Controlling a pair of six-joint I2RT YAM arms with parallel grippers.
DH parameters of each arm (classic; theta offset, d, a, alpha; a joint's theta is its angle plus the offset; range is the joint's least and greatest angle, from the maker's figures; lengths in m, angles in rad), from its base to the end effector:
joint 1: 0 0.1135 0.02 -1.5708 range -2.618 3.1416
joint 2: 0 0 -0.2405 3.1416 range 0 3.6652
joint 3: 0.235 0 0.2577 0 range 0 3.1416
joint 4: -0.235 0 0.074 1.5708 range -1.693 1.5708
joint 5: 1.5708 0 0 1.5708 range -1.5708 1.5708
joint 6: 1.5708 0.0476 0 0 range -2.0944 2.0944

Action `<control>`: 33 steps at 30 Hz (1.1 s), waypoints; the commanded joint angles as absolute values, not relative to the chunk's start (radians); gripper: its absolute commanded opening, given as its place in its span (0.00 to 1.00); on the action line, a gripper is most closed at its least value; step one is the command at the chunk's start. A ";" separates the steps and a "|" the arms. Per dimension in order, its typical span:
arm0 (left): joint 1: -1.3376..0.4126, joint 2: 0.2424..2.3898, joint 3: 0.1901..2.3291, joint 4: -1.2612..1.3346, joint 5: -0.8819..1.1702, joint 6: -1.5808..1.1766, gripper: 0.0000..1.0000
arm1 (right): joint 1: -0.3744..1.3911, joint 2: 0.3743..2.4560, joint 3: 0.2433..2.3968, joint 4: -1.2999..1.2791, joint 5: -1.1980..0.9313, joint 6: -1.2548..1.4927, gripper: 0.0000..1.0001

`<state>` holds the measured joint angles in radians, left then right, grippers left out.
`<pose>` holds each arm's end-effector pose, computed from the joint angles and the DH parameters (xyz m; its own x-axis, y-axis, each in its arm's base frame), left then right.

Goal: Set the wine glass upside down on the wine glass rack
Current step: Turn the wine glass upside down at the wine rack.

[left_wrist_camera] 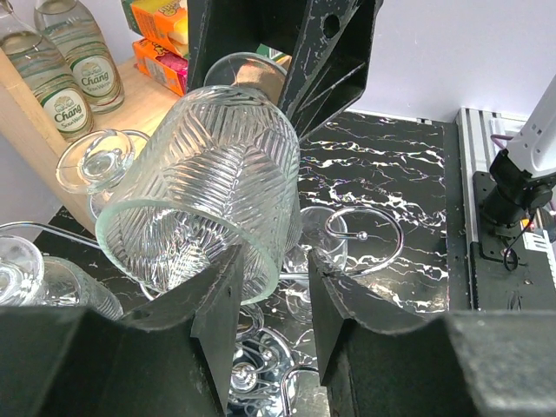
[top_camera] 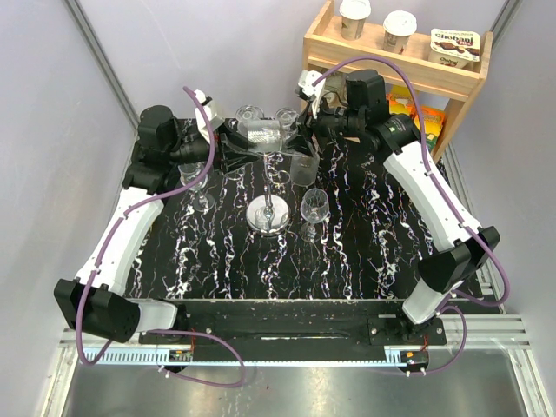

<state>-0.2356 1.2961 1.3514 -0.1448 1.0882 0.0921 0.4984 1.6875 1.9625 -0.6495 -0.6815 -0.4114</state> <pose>0.2793 -0.1104 0.4102 0.0023 0.0433 -0.9991 0.9701 0.2424 0.0128 0.3161 0.2062 0.4376 0.0599 -0.3210 -0.9452 -0.9408 0.2984 -0.1610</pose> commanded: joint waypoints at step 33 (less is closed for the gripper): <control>-0.695 1.347 1.934 -0.943 0.089 0.959 0.94 | 0.606 1.648 2.164 -0.746 -0.514 -0.408 0.00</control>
<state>-0.6647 1.3376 1.9347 -0.9062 0.2687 0.8509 0.6025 1.6859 2.1063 -0.7994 -0.5320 -0.4149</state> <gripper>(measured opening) 0.941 0.596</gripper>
